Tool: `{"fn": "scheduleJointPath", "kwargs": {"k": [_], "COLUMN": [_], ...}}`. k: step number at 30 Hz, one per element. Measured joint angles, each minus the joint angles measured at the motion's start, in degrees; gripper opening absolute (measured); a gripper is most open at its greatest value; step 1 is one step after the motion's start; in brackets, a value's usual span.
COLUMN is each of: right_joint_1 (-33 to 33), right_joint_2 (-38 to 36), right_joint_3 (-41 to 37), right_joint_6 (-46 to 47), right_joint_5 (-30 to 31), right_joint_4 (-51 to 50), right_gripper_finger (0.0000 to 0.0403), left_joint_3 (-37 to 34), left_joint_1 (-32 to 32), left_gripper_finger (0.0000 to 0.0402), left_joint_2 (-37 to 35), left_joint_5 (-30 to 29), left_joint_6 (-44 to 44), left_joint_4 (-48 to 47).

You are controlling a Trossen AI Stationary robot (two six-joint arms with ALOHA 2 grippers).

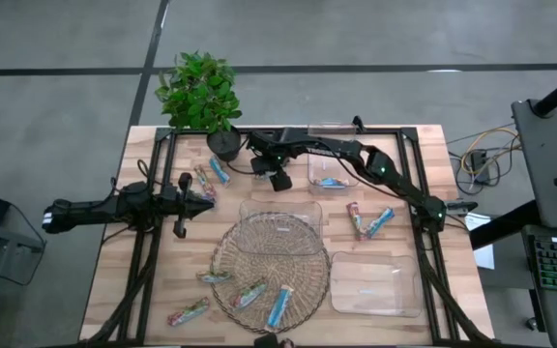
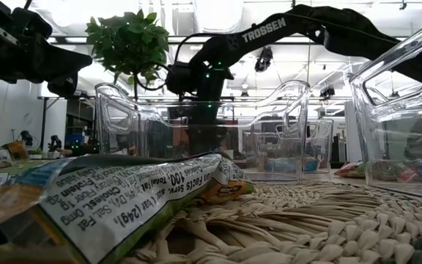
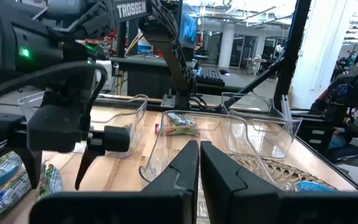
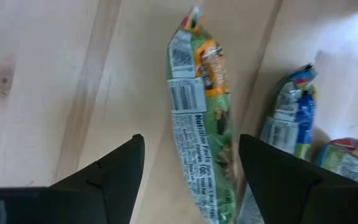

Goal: Pick and place Granola Bars by type
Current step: Put the yellow granola bar into the top transparent bin

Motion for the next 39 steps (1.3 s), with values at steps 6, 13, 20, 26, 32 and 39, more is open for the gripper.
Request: {"fn": "scheduleJointPath", "kwargs": {"k": [6, 13, 20, 26, 32, 39], "right_joint_1": [0.10, 0.12, 0.12, 0.12, -0.01, -0.22], "right_joint_2": [-0.04, -0.04, -0.07, -0.07, -0.07, -0.11], "right_joint_3": [0.08, 0.08, 0.08, 0.07, -0.01, -1.29], "right_joint_6": [0.17, 0.17, 0.20, 0.01, -0.02, 0.37], "right_joint_5": [1.20, 1.53, 2.47, 3.50, 4.49, 8.03], "right_joint_4": [-0.22, -1.01, -1.25, -1.32, -1.71, -2.53], "right_gripper_finger": [0.0237, 0.0190, 0.0178, 0.0178, 0.0178, 0.0178], "left_joint_3": [0.00, -0.02, 0.00, 0.00, 0.00, 0.00], "left_joint_1": [-0.01, -0.02, -0.01, 0.00, 0.00, -0.02], "left_gripper_finger": [0.0000, 0.0000, 0.0000, 0.0000, 0.0000, 0.0000], "left_joint_2": [-0.02, 0.00, -0.01, 0.00, -0.02, 0.00], "left_joint_5": [0.00, 0.00, 0.00, 0.00, 0.00, 0.00], "left_joint_6": [-0.01, -0.02, 0.00, -0.02, -0.01, 0.00], "left_joint_4": [0.00, 0.00, -0.01, -0.02, -0.01, -0.02]}}
